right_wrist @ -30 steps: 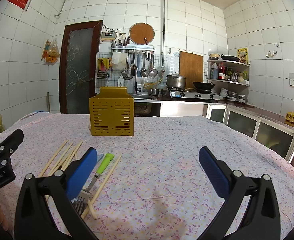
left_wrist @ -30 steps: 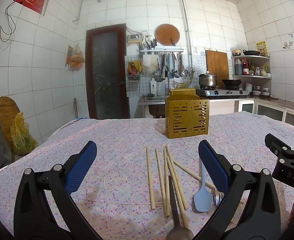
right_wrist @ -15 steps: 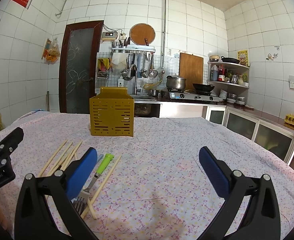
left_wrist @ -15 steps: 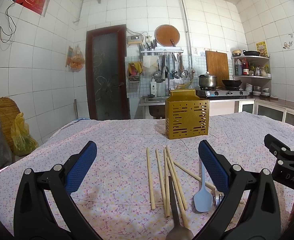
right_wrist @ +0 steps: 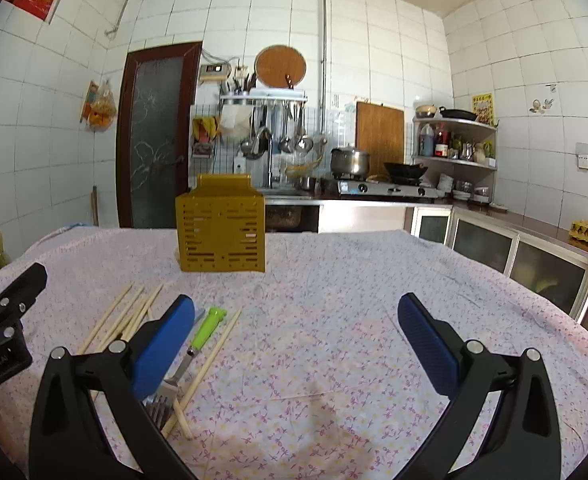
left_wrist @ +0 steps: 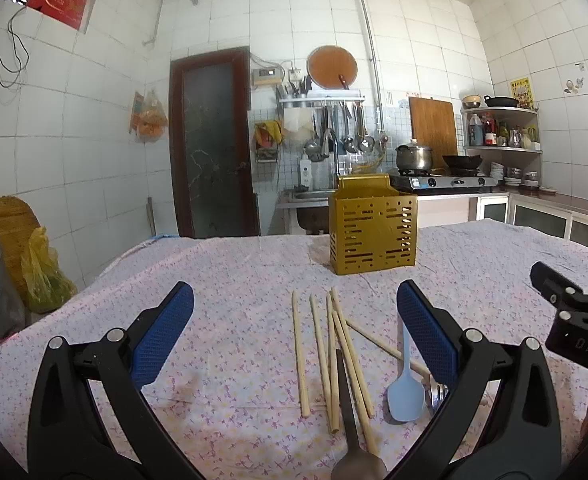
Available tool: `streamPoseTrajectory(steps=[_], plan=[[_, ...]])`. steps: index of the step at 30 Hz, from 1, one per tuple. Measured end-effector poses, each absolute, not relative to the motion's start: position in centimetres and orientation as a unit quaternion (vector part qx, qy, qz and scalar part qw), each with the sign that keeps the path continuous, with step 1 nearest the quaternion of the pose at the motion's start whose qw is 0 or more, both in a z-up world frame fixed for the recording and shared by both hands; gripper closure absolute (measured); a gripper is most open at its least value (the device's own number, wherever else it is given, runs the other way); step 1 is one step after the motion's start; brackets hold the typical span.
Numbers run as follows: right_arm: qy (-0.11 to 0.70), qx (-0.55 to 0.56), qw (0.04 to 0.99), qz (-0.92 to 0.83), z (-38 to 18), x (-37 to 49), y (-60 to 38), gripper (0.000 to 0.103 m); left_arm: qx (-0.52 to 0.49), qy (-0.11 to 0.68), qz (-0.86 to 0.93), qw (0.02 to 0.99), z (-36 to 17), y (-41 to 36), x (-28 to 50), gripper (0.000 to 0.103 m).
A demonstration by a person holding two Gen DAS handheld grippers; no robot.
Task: Organize utensils
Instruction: 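Lower the left tool onto a wooden chopstick and close on it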
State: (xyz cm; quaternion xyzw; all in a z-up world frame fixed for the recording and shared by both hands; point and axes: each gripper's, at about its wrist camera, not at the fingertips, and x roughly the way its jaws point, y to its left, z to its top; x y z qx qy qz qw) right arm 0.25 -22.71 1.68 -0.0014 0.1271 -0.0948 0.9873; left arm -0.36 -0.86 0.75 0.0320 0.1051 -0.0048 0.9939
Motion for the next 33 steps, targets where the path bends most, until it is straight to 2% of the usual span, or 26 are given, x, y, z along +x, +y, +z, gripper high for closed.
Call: streamPoseTrajectory(steps=[11, 18, 23, 25, 28, 33], plan=[[0.19, -0.006, 0.976, -0.109, 1.1, 3.3, -21.7, 0.004, 0.042, 0.173, -0.002, 0.984, 0.5, -0.3, 3.4, 0.005], [0.246, 0.015, 0.964, -0.102, 1.3, 8.5, -22.0, 0.004, 0.021, 0.263, -0.024, 0.964, 1.0, 2.0, 10.5, 0.005], [0.315, 0.013, 0.943, -0.106, -0.8, 13.3, -21.9, 0.007, 0.033, 0.319, -0.022, 0.947, -0.3, 2.0, 16.3, 0.005], [0.337, 0.015, 0.935, -0.106, -1.8, 14.5, -21.9, 0.012, 0.024, 0.343, -0.028, 0.939, -1.3, 2.1, 18.3, 0.006], [0.364, 0.021, 0.925, -0.108, -3.2, 15.9, -21.8, 0.012, 0.034, 0.369, -0.025, 0.929, -2.9, 1.6, 20.5, 0.01], [0.391, 0.031, 0.915, -0.098, -4.1, 17.2, -21.6, 0.019, 0.018, 0.418, -0.033, 0.908, -5.3, 1.8, 22.5, 0.021]])
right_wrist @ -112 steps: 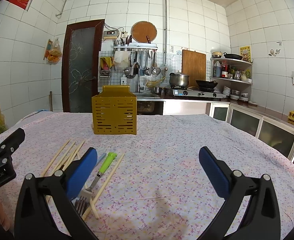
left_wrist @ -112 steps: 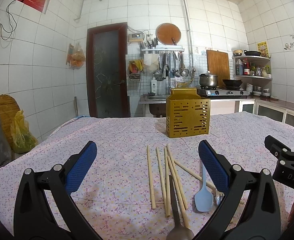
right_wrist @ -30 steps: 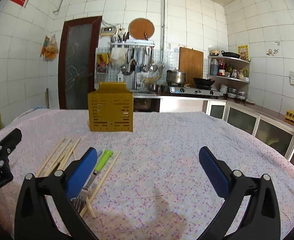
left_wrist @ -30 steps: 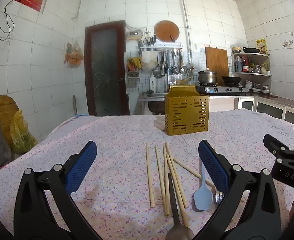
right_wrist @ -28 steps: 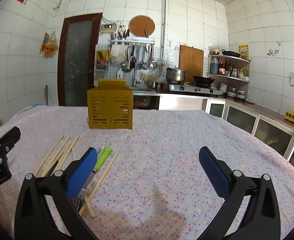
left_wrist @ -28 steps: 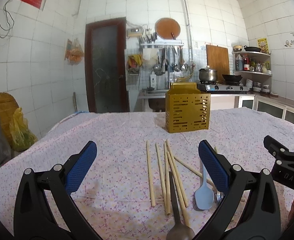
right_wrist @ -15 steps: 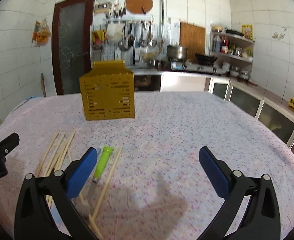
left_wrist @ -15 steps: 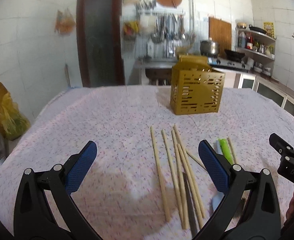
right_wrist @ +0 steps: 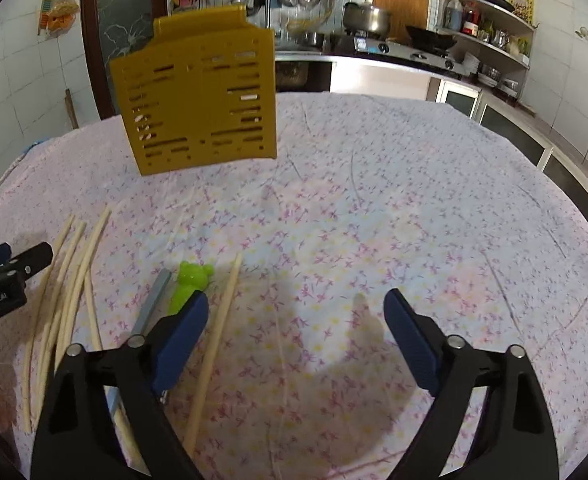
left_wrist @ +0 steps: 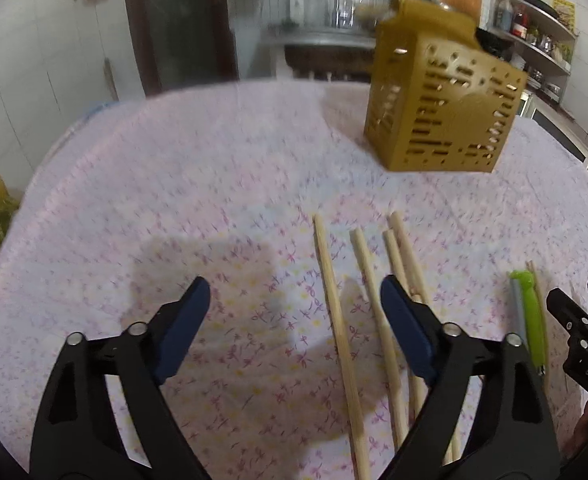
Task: Organize utensils
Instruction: 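Lower the left tool onto a wooden chopstick and close on it, then lift the chopstick with the left tool over the yellow holder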
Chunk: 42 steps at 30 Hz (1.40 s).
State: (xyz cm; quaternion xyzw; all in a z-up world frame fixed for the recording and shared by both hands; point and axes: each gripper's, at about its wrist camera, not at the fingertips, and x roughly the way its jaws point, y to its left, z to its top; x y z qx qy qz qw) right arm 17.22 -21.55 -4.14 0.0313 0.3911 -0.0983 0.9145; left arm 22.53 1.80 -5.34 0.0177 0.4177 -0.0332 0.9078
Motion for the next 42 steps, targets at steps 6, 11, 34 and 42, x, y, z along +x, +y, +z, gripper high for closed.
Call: streamPoseTrajectory(steps=[6, 11, 34, 42], plan=[[0.419, 0.051, 0.902, -0.09, -4.8, 18.8, -21.7, 0.025, 0.011, 0.439, -0.034, 0.898, -6.7, 1.7, 24.0, 0.025], [0.423, 0.051, 0.9, -0.094, -5.0, 19.2, -21.5, 0.032, 0.023, 0.441, -0.03, 0.896, -6.9, 1.3, 24.1, 0.027], [0.435, 0.075, 0.892, -0.094, -4.2, 21.8, -20.3, 0.097, 0.019, 0.465, -0.065, 0.883, -6.2, -0.4, 26.2, 0.098], [0.372, 0.087, 0.921, -0.072, -0.4, 20.9, -22.2, 0.097, -0.01, 0.409, -0.076, 0.909, -2.7, -0.4, 23.6, 0.099]])
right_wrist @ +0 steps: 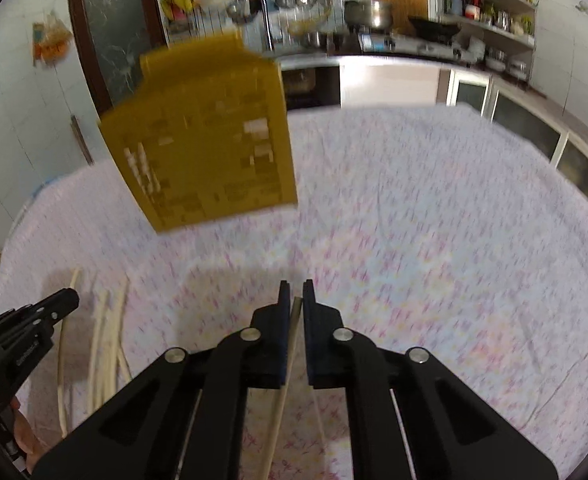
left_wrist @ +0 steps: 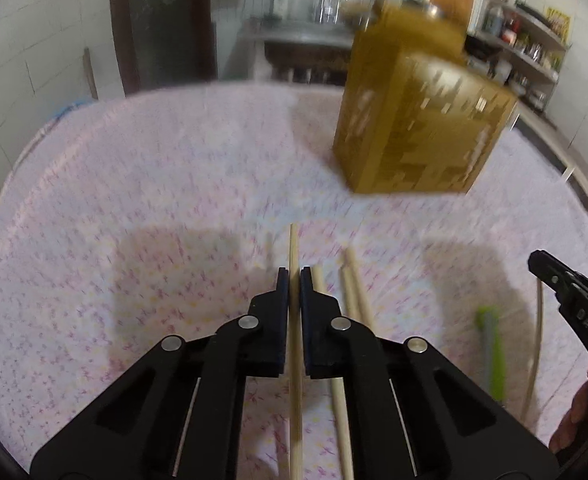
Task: Organize utensils
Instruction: 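Lift the chopstick with the left tool over the yellow holder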
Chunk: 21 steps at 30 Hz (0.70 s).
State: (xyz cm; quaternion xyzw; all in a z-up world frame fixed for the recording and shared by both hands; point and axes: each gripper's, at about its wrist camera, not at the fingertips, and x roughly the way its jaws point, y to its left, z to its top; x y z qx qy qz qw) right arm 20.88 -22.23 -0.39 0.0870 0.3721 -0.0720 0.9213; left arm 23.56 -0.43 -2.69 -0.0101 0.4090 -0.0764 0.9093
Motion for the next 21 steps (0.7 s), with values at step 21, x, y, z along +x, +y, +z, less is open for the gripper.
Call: streamPoseTrajectory(steps=[21], plan=[[0.177, 0.055, 0.981, -0.06, 7.6, 16.6, -24.6, 0.098, -0.022, 0.224, -0.08, 0.971, 7.6, -2.4, 18.1, 0.099]])
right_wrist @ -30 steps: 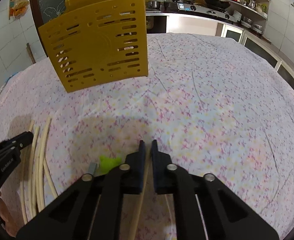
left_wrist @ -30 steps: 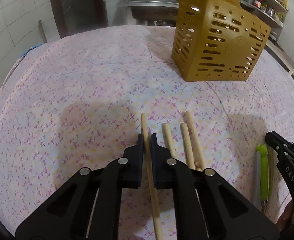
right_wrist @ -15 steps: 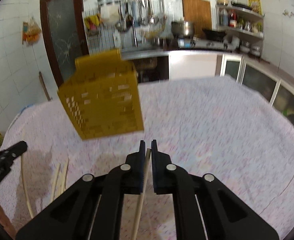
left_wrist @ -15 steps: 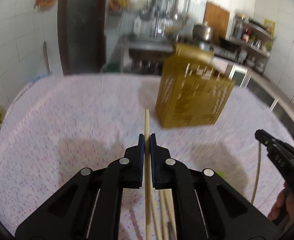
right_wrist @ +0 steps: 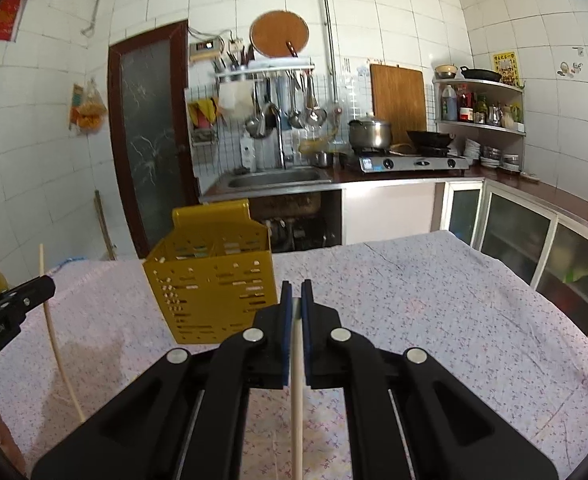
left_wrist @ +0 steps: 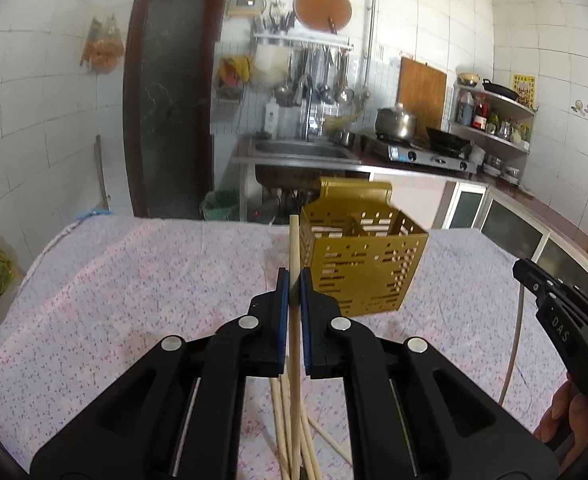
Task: Organize utensils
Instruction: 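Lift the chopstick with the left tool over the yellow holder, then drop the chopstick into the yellow holder by opening the left tool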
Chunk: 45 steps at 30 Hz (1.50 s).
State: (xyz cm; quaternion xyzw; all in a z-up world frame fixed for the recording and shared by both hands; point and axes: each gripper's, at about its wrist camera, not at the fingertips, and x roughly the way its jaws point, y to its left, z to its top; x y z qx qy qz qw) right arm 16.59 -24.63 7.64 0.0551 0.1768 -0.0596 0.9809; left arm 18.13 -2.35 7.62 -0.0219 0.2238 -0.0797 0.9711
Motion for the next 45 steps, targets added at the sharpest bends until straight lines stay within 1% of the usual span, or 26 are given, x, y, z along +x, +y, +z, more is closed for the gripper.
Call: streamPoseTrajectory(steps=[6, 8, 15, 19, 21, 23, 26, 29, 33, 36, 38, 40, 41, 42, 43, 45], plan=[[0.112, 0.057, 0.991, -0.046, 10.7, 15.5, -25.2, 0.099, -0.017, 0.198, -0.08, 0.977, 9.8, -3.1, 18.7, 0.099], [0.1, 0.058, 0.992, -0.042, 11.8, 16.1, -25.3, 0.099, -0.024, 0.183, -0.081, 0.979, 11.2, -3.3, 19.2, 0.099], [0.044, 0.063, 0.997, -0.021, 18.3, 20.4, -25.5, 0.099, -0.041, 0.118, -0.08, 0.989, 18.0, -4.7, 23.2, 0.099], [0.023, 0.069, 0.997, -0.012, 21.6, 23.7, -25.5, 0.099, -0.053, 0.088, -0.082, 0.991, 20.9, -5.6, 26.2, 0.099], [0.018, 0.071, 0.997, -0.008, 22.3, 24.8, -25.5, 0.099, -0.053, 0.074, -0.081, 0.993, 21.7, -6.4, 28.1, 0.099], [0.019, 0.067, 0.998, -0.005, 22.8, 26.3, -25.1, 0.099, -0.051, 0.07, -0.081, 0.993, 21.7, -7.1, 29.6, 0.099], [0.027, 0.056, 0.998, -0.006, 22.1, 28.5, -24.6, 0.099, -0.039, 0.077, -0.076, 0.993, 20.1, -8.2, 32.4, 0.099], [0.045, 0.057, 0.997, 0.002, 20.1, 30.6, -24.5, 0.099, -0.032, 0.096, -0.072, 0.992, 17.2, -8.6, 34.6, 0.099], [0.083, 0.055, 0.995, 0.011, 16.5, 32.9, -24.4, 0.099, -0.029, 0.141, -0.065, 0.987, 12.7, -8.4, 37.0, 0.099], [0.118, 0.044, 0.992, 0.012, 14.0, 34.3, -24.1, 0.099, -0.033, 0.167, -0.06, 0.983, 10.8, -7.4, 37.9, 0.099], [0.136, 0.037, 0.99, 0.012, 12.9, 34.7, -24.1, 0.098, -0.035, 0.174, -0.055, 0.983, 10.5, -6.8, 37.7, 0.098], [0.149, 0.026, 0.989, 0.0, 12.7, 34.5, -24.3, 0.096, -0.036, 0.178, -0.054, 0.982, 11.1, -6.0, 37.1, 0.082], [0.15, 0.025, 0.988, -0.007, 12.7, 34.2, -24.6, 0.078, -0.037, 0.176, -0.05, 0.982, 11.6, -5.7, 36.7, 0.055], [0.15, 0.028, 0.988, -0.013, 12.9, 33.8, -24.9, 0.043, -0.038, 0.167, -0.042, 0.984, 12.3, -5.0, 35.7, 0.033], [0.145, 0.037, 0.989, -0.017, 13.2, 33.1, -25.4, 0.033, -0.039, 0.158, -0.039, 0.986, 12.8, -4.7, 35.0, 0.028], [0.13, 0.052, 0.99, -0.026, 14.5, 31.6, -26.3, 0.032, -0.036, 0.15, -0.031, 0.988, 14.0, -3.7, 33.4, 0.02]])
